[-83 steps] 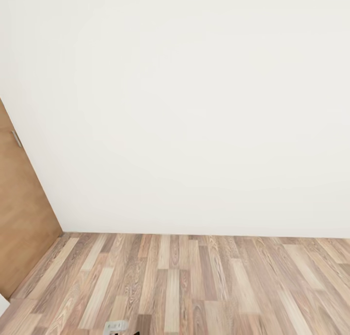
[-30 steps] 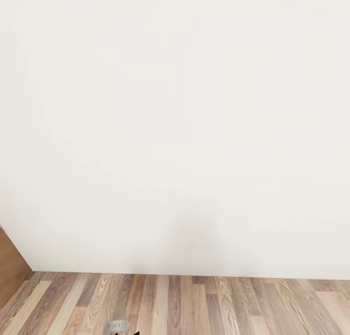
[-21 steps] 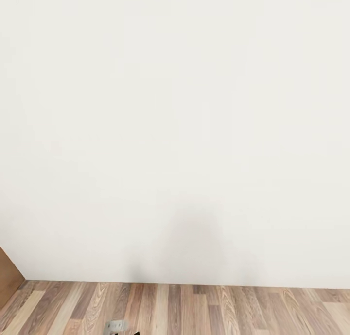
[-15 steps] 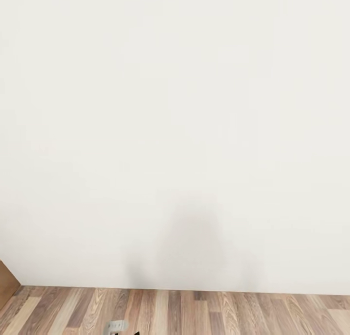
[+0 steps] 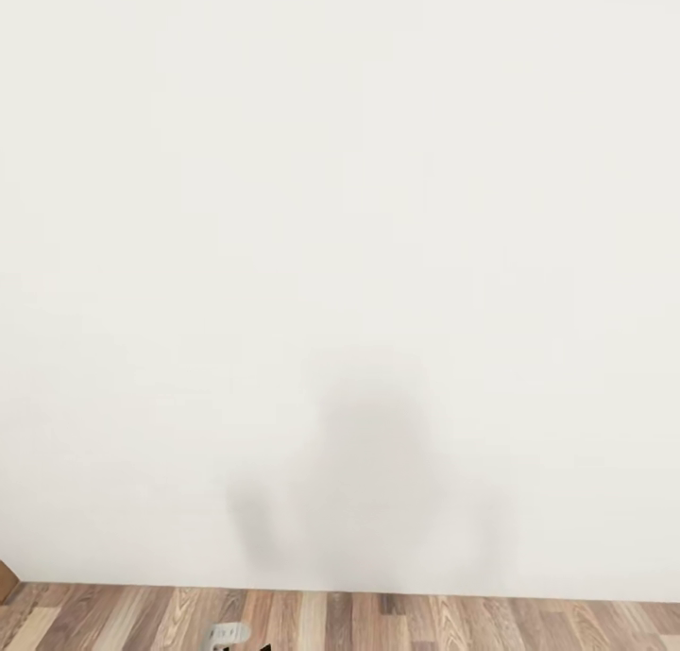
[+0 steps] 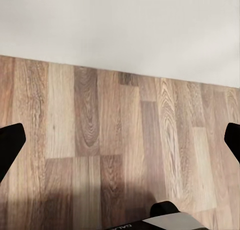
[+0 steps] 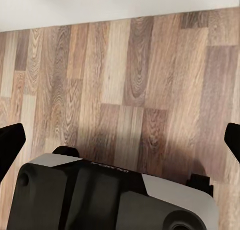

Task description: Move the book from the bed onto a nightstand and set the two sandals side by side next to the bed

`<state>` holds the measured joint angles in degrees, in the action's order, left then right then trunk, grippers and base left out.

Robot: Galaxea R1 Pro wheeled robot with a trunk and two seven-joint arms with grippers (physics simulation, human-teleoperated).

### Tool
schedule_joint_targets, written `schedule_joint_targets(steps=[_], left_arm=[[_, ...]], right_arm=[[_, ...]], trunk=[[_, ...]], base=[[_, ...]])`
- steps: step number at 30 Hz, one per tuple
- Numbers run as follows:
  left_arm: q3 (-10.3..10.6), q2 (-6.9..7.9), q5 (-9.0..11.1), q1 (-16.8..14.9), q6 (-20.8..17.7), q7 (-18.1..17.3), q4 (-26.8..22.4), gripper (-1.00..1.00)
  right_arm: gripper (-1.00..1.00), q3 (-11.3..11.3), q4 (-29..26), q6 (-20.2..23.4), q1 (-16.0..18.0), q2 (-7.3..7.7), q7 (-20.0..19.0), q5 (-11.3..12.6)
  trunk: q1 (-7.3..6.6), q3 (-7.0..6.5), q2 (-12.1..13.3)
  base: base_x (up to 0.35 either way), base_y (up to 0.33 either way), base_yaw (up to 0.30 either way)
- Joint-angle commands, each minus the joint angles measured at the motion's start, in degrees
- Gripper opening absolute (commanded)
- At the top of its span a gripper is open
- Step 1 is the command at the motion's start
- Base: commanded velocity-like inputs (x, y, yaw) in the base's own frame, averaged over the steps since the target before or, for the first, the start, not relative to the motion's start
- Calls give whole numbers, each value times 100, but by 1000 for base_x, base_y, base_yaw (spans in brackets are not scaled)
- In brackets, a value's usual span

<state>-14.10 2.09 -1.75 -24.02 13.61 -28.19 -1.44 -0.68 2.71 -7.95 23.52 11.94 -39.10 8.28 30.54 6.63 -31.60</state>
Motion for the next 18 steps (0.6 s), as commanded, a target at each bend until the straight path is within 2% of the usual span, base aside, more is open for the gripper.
schedule_joint_targets(steps=[1, 8, 18], left_arm=[[-31, 1, -19, -6, 18, -20, 9, 100], [-31, 1, -19, -4, 18, -20, 10, 100], [-32, 1, -19, -6, 19, -20, 8, 100]], right_arm=[[100, -11, 27, -31, 12, 1, -28, 42], [100, -11, 27, -31, 12, 1, -27, 42], [100, -11, 27, -31, 12, 1, -28, 42]], trunk=[[5, 11, -9], [5, 11, -9], [5, 11, -9]], base=[[243, 0, -14], [175, 0, -69], [32, 0, -156]])
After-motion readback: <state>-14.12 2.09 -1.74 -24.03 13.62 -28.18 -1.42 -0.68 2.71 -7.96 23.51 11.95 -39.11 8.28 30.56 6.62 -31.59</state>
